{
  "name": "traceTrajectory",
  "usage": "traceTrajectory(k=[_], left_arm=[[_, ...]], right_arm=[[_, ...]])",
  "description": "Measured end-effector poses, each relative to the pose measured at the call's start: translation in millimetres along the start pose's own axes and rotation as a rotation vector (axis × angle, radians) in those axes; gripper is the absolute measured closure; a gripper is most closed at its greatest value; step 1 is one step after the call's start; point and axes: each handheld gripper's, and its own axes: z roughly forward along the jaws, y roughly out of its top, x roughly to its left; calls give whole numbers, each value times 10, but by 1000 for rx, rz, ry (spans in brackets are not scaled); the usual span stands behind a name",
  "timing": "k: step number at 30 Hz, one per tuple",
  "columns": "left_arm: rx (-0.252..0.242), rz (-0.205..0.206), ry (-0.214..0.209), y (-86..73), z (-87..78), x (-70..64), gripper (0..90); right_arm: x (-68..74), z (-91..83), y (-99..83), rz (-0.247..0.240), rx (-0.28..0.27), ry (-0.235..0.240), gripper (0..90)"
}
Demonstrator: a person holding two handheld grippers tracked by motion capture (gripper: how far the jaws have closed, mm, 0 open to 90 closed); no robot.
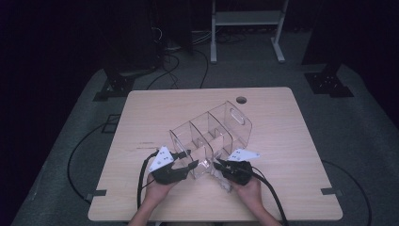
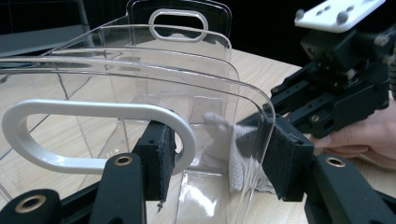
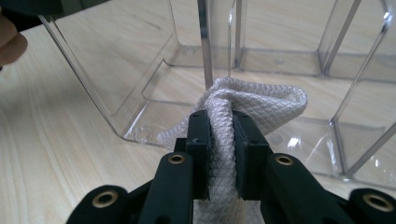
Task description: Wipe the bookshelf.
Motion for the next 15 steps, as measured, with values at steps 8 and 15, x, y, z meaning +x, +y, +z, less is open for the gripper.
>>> traceTrajectory(k=[8, 15], left_arm=[[-3, -4, -3, 4, 3, 2, 486], [1, 4, -2, -3, 2, -5, 486]], right_arm=[[14, -144, 176, 2, -83, 10, 779], [-15, -8, -14, 30, -14, 17, 778]])
